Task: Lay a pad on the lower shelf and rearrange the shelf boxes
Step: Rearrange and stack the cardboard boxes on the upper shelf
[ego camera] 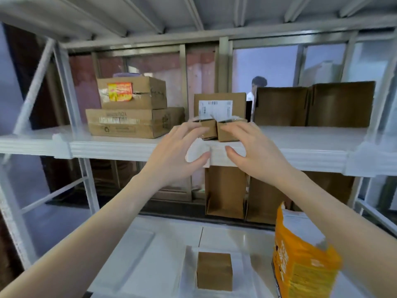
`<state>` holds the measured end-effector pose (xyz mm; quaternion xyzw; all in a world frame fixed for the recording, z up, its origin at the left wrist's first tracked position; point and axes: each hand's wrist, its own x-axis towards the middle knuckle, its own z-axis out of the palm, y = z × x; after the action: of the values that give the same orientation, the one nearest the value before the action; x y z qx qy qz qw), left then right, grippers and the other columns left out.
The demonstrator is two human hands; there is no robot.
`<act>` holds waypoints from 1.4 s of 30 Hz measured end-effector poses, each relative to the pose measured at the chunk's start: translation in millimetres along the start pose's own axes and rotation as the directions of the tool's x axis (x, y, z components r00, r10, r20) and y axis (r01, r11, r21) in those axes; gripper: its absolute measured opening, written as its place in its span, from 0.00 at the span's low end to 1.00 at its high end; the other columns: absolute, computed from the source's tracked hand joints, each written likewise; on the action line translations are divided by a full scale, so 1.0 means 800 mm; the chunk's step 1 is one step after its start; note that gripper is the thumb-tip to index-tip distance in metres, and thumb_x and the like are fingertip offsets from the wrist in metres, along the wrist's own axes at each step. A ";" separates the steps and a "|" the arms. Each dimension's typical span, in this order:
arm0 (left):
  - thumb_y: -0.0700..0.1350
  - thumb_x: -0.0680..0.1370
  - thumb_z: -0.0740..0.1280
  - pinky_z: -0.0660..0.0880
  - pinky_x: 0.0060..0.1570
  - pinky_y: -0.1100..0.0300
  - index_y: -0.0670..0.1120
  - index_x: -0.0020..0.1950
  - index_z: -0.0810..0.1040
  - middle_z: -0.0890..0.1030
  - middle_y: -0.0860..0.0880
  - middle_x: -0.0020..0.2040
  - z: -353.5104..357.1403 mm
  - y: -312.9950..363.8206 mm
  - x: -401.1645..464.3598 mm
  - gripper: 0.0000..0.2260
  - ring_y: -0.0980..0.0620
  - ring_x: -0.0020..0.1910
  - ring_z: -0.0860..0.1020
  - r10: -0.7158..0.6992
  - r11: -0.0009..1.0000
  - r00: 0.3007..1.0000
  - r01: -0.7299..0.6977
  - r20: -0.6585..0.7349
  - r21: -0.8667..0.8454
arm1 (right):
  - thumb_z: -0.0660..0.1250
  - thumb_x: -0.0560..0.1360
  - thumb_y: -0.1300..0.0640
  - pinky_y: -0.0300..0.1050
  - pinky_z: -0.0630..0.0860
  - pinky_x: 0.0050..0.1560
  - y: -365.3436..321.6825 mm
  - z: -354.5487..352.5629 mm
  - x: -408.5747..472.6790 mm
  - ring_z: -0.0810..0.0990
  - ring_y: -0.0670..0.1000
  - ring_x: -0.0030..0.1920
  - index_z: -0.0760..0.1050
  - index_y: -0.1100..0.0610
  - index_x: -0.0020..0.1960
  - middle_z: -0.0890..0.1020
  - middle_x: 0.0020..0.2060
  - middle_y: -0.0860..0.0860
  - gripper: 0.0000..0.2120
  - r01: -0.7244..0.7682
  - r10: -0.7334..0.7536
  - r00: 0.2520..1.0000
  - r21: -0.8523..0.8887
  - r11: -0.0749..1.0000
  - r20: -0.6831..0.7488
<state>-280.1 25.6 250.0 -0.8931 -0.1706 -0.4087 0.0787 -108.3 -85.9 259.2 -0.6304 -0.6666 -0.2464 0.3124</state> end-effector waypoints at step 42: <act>0.67 0.68 0.66 0.65 0.65 0.41 0.51 0.74 0.56 0.62 0.45 0.72 -0.065 -0.420 0.027 0.41 0.41 0.70 0.65 -0.285 0.953 0.958 0.284 -0.005 0.103 | 0.69 0.67 0.39 0.60 0.65 0.69 -0.155 0.249 0.293 0.60 0.60 0.72 0.47 0.46 0.75 0.55 0.74 0.55 0.45 -0.371 0.367 0.928 0.104 0.923 0.059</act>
<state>-427.8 328.5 301.0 -0.8560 -0.3187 -0.4021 0.0638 -255.2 208.7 301.4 -0.7304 -0.5549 -0.1327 0.3756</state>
